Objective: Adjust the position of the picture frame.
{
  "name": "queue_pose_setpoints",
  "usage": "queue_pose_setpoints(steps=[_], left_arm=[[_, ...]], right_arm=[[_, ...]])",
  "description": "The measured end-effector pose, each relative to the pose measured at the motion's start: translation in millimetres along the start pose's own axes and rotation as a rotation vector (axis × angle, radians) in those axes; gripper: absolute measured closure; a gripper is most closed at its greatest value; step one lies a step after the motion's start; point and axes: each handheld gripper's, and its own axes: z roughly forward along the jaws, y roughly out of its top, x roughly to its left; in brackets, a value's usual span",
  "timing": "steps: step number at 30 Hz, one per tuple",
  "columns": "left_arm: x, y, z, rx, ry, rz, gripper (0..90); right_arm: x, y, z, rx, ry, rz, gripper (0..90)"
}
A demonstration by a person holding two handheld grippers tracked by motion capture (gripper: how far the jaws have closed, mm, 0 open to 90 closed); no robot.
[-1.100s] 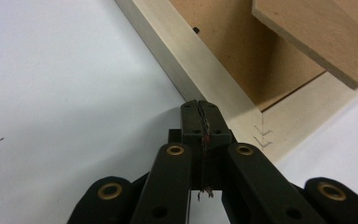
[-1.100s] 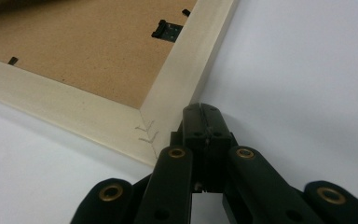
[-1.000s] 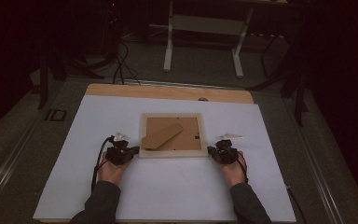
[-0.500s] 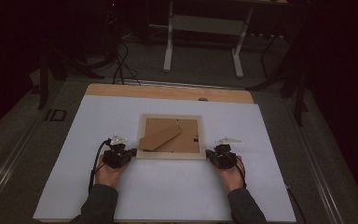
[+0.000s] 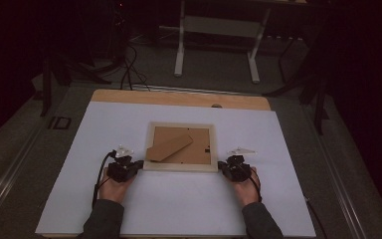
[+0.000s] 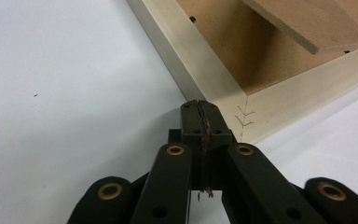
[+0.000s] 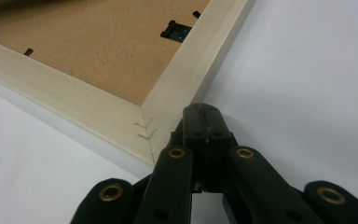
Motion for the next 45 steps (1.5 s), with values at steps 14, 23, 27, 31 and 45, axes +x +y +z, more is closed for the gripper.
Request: queue_pose_setpoints(steps=[14,23,27,31,45], left_arm=[[-3.9,-1.9,-4.5,0.017,0.028,0.023,90.0],[-10.1,-4.2,-6.5,0.017,0.064,0.063,90.0],[-5.8,-4.4,-7.0,0.016,0.029,0.045,90.0],[-4.3,-3.7,-8.0,0.007,0.018,0.030,89.6],[2.5,0.7,-18.3,-0.026,0.040,-0.021,78.2]], right_arm=[[-1.8,2.0,3.0,-0.003,0.027,-0.007,90.0],[-0.8,2.2,4.2,-0.013,0.010,-0.026,89.9],[-1.9,1.4,4.1,-0.023,0.011,-0.022,85.1],[-3.4,1.8,1.4,-0.031,-0.005,-0.016,81.5],[-1.6,5.8,-12.1,-0.075,-0.032,-0.046,66.4]])
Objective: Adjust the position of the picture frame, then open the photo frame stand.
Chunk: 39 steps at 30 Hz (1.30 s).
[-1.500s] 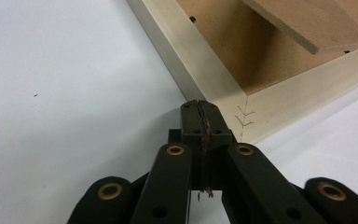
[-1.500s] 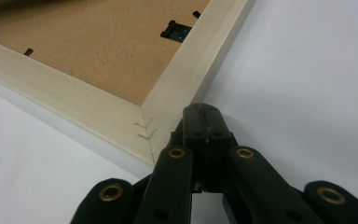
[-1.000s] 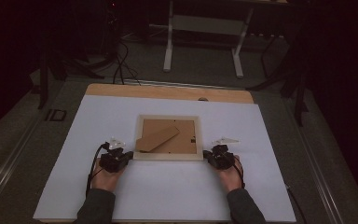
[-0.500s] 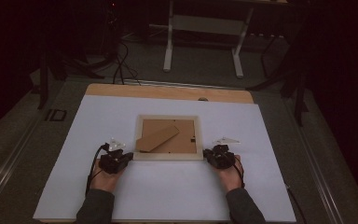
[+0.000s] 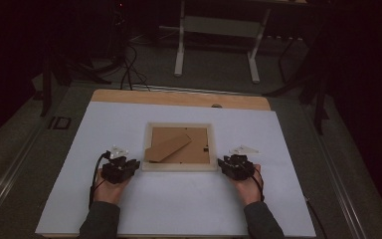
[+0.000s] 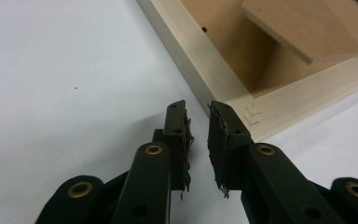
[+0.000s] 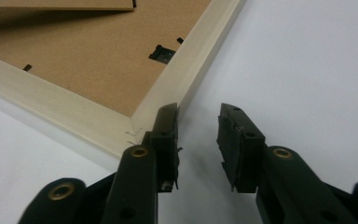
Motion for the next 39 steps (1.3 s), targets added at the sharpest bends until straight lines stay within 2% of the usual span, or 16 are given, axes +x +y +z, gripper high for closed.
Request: queue_pose_setpoints(steps=[8,13,18,22,24,30,34,36,39], left_arm=[[4.2,3.6,-8.3,-0.035,0.000,-0.038,72.2],[6.1,5.2,-11.8,-0.049,-0.006,-0.032,69.2],[9.3,9.9,-19.0,-0.086,-0.015,-0.036,65.2],[11.7,13.1,-25.9,-0.114,-0.045,-0.063,60.6],[11.6,13.9,-27.2,-0.118,-0.048,-0.062,58.3],[10.9,23.6,-31.3,-0.131,-0.095,-0.032,52.1],[10.4,30.0,-32.0,-0.134,-0.131,-0.015,50.9],[9.7,32.1,-31.8,-0.132,-0.136,-0.008,50.7],[7.2,41.9,-30.9,-0.128,-0.179,0.016,51.6]], right_arm=[[2.6,3.7,-4.3,-0.013,0.006,-0.016,63.2],[0.3,2.4,-4.1,-0.005,0.016,-0.004,60.0],[0.1,3.5,-5.4,-0.006,0.024,-0.008,59.1],[3.7,4.7,-5.9,-0.008,0.051,-0.007,57.9],[4.3,4.9,-5.9,-0.008,0.052,-0.011,57.6],[3.5,5.5,-8.8,-0.018,0.064,-0.002,57.3],[2.9,6.3,-10.4,-0.021,0.070,0.001,56.8],[3.2,6.4,-10.4,-0.021,0.072,0.003,56.7],[4.0,6.8,-10.0,-0.021,0.079,0.002,56.3]])
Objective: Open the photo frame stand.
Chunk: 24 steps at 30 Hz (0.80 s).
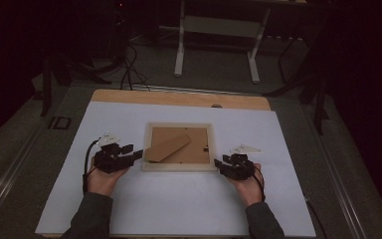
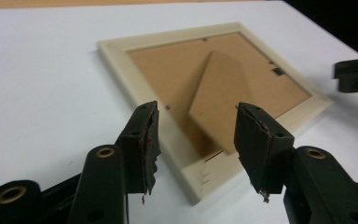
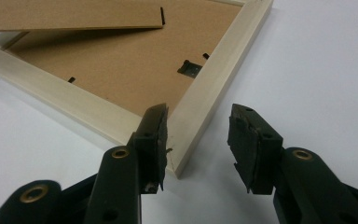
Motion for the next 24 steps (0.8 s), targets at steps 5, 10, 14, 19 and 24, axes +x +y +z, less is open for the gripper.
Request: queue_pose_setpoints(steps=[5,10,14,19,24], left_arm=[[-3.6,11.3,8.0,0.026,-0.016,0.022,52.5],[-4.3,18.0,18.9,0.043,-0.004,0.012,50.8],[-1.8,20.0,24.3,0.037,-0.005,-0.015,48.7],[-6.5,23.7,31.5,0.070,-0.004,0.018,48.8],[-9.0,28.2,39.7,0.083,-0.016,0.025,48.7]], right_arm=[[0.8,0.7,-0.2,-0.001,0.010,-0.002,55.9],[-0.4,0.3,0.5,-0.005,0.021,0.002,55.0],[-2.9,-1.0,1.0,0.000,0.022,0.009,54.9],[-4.3,-1.1,1.0,-0.001,0.026,0.010,54.0],[-5.3,-0.8,0.1,-0.008,0.029,0.010,53.5]])
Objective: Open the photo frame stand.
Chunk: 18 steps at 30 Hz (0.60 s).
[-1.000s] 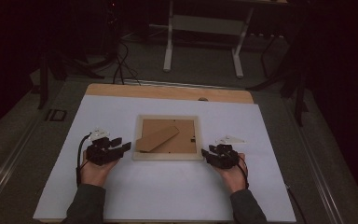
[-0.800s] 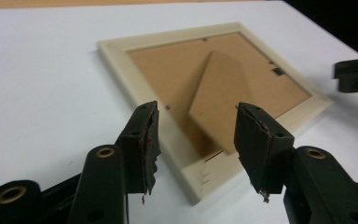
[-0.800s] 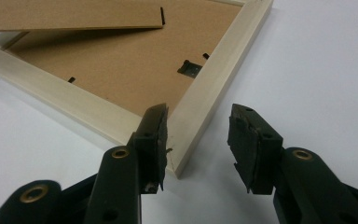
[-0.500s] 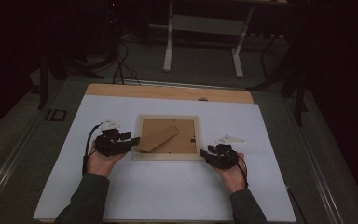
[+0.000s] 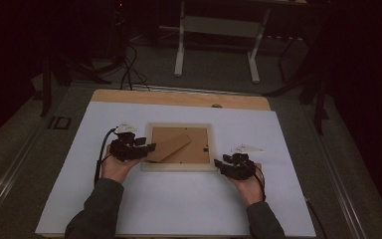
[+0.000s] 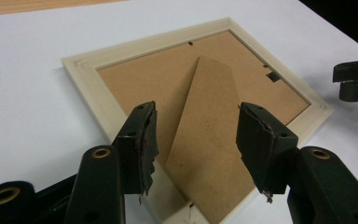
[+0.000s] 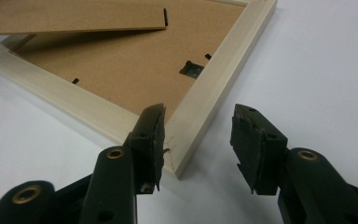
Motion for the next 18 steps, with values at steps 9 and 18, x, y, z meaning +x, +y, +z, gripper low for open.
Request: queue_pose_setpoints(steps=[9,18], left_arm=[[-1.7,3.1,14.4,0.023,-0.012,0.007,52.8],[2.7,4.6,28.0,0.077,-0.032,-0.018,48.7]], right_arm=[[-0.5,-0.1,0.1,0.002,0.002,0.006,52.7],[-1.4,0.0,-0.6,-0.001,0.000,0.011,52.4]])
